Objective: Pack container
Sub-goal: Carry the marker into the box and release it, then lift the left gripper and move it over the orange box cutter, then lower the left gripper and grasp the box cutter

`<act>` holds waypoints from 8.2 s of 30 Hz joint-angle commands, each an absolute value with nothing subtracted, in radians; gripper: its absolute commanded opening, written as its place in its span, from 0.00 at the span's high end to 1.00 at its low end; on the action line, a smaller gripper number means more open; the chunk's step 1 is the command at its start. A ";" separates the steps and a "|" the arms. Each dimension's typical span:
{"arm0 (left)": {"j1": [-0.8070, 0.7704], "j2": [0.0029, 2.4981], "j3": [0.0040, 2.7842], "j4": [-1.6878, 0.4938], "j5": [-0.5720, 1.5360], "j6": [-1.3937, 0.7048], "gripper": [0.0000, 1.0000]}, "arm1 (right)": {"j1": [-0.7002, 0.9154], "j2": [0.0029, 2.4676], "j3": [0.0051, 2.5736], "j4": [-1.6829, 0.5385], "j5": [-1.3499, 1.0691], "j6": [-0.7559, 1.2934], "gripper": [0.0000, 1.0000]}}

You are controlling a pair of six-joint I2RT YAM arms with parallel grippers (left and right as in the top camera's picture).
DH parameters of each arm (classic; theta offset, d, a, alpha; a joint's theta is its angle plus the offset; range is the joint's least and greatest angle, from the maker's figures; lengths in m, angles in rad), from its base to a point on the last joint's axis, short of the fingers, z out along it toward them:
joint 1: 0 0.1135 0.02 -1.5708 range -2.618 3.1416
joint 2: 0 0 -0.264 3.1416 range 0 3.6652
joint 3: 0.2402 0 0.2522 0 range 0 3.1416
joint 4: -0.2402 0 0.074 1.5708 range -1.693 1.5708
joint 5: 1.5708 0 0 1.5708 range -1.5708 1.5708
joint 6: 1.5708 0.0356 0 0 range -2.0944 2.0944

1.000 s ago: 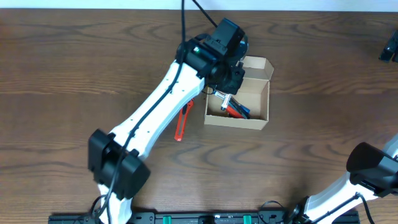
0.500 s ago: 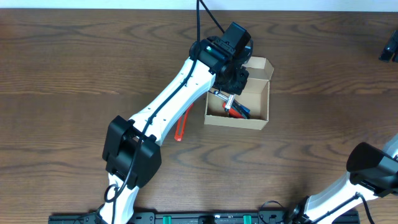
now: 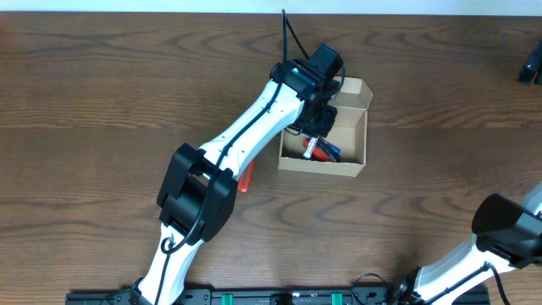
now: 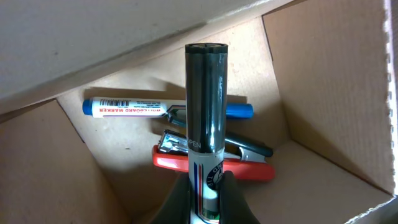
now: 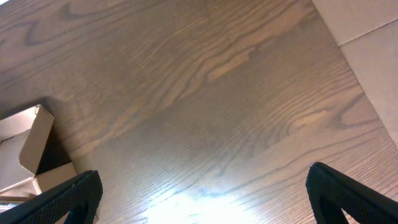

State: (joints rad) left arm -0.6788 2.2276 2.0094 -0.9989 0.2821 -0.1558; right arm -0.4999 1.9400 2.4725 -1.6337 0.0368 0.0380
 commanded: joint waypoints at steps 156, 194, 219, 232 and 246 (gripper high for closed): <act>-0.506 1.876 1.113 -0.626 0.176 -0.231 0.46 | -0.503 1.916 2.486 -1.634 0.036 0.048 0.01; -0.505 1.877 1.113 -0.621 0.103 -0.233 0.30 | -0.503 1.916 2.486 -1.635 0.036 0.048 0.01; -0.505 1.877 1.213 -0.576 0.222 -0.263 0.38 | -0.503 1.916 2.486 -1.635 0.036 0.048 0.01; -0.519 1.902 1.237 -0.569 0.221 -0.286 0.39 | -0.503 1.916 2.486 -1.635 0.036 0.048 0.01; -0.579 1.991 1.252 -0.526 0.227 -0.321 0.40 | -0.503 1.916 2.486 -1.635 0.036 0.048 0.01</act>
State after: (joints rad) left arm -0.5774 1.9617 1.2407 -0.5282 0.2218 -0.3058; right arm -0.4999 1.9396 2.4725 -1.6337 0.0364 0.0383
